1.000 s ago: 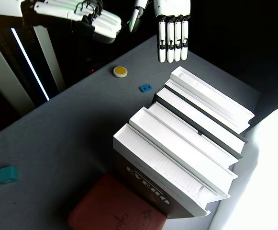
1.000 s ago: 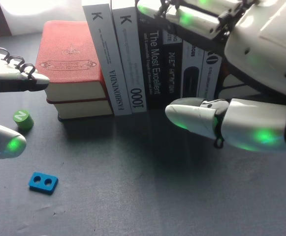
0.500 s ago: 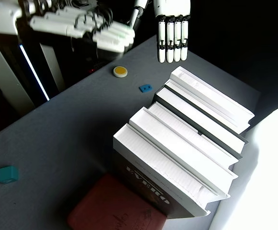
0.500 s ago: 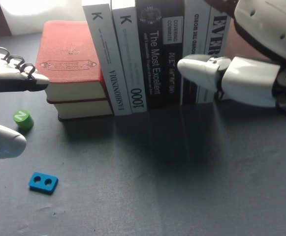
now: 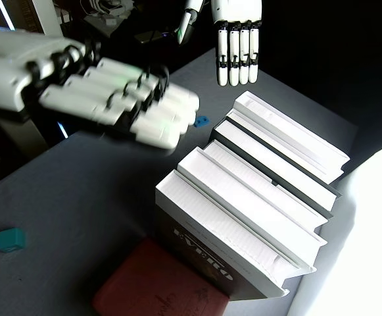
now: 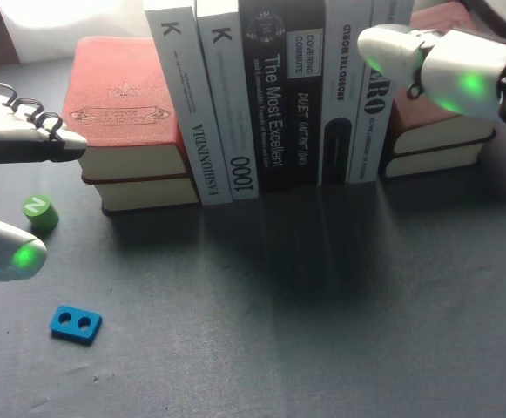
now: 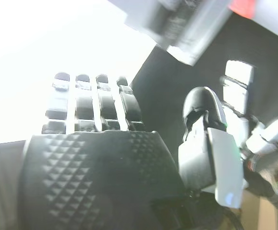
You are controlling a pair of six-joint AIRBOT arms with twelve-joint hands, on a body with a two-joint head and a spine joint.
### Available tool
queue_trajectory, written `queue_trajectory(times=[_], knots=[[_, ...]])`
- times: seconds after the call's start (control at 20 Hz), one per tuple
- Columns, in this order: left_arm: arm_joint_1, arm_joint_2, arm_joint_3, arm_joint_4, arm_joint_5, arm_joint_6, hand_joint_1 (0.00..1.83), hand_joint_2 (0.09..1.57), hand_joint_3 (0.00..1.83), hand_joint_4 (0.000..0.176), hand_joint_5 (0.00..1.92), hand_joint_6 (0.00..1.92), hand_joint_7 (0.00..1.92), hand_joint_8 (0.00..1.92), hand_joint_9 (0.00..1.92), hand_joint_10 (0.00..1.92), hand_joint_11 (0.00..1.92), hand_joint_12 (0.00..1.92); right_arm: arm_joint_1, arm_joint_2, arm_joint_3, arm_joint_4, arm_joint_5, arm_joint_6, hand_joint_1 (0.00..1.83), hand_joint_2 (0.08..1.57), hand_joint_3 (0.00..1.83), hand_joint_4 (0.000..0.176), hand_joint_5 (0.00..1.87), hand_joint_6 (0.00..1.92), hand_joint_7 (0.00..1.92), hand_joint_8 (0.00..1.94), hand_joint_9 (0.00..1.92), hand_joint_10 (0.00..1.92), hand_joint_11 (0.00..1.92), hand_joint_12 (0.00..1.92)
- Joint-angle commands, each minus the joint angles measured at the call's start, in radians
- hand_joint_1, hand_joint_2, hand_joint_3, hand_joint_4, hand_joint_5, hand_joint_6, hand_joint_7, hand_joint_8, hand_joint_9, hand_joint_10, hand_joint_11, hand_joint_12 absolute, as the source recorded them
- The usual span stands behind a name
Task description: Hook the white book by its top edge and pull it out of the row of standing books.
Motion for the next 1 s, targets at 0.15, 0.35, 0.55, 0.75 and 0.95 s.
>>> queue_trajectory(times=[0.15,0.35,0.55,0.75,0.95], knots=[[-0.009,0.002,0.003,0.010,0.084,-0.003,0.00,1.22,0.00,0.000,0.00,0.00,0.00,0.00,0.00,0.00,0.00,0.00,0.006,0.007,-0.010,-0.070,0.095,0.057,0.03,1.25,0.00,0.000,0.02,0.00,0.00,0.00,0.00,0.00,0.00,0.00],[-0.009,0.002,0.003,0.010,0.084,-0.003,0.00,1.21,0.00,0.000,0.00,0.00,0.00,0.00,0.00,0.00,0.00,0.00,-0.004,0.008,-0.015,-0.071,0.101,0.094,0.00,1.25,0.00,0.000,0.02,0.00,0.00,0.00,0.00,0.00,0.00,0.00],[-0.008,0.002,0.003,0.010,0.084,-0.003,0.00,1.21,0.00,0.000,0.00,0.00,0.00,0.00,0.00,0.00,0.00,0.00,-0.056,0.007,-0.013,-0.088,0.128,0.107,0.00,1.26,0.01,0.000,0.01,0.00,0.00,0.00,0.00,0.00,0.00,0.00],[-0.007,0.002,0.003,0.010,0.084,-0.003,0.00,1.20,0.00,0.000,0.00,0.00,0.00,0.00,0.00,0.00,0.01,0.00,-0.056,-0.021,0.010,-0.089,0.125,0.095,0.00,1.26,0.00,0.000,0.00,0.00,0.00,0.00,0.00,0.00,0.00,0.00],[-0.007,0.002,0.004,0.010,0.084,-0.003,0.00,1.22,0.00,0.000,0.00,0.00,0.00,0.00,0.00,0.00,0.00,0.00,-0.063,-0.096,0.080,-0.090,0.131,0.058,0.01,1.26,0.00,0.000,0.00,0.00,0.00,0.00,0.00,0.00,0.00,0.00]])
